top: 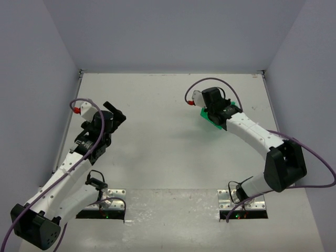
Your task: Build the wood block tower
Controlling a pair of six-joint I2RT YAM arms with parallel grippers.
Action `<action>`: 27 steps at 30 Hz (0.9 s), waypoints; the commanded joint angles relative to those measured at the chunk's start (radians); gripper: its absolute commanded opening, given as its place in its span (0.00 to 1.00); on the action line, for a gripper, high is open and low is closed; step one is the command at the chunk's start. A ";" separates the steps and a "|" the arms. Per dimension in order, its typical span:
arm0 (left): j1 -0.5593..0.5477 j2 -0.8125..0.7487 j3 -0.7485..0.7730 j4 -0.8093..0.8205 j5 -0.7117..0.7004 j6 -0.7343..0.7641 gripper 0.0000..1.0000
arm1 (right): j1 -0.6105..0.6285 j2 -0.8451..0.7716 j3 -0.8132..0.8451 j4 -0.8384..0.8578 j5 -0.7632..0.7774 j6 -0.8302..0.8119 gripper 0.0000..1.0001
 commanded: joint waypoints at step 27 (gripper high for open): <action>0.003 0.016 0.017 0.011 -0.032 -0.011 1.00 | 0.264 0.404 0.027 0.003 0.579 -0.155 0.00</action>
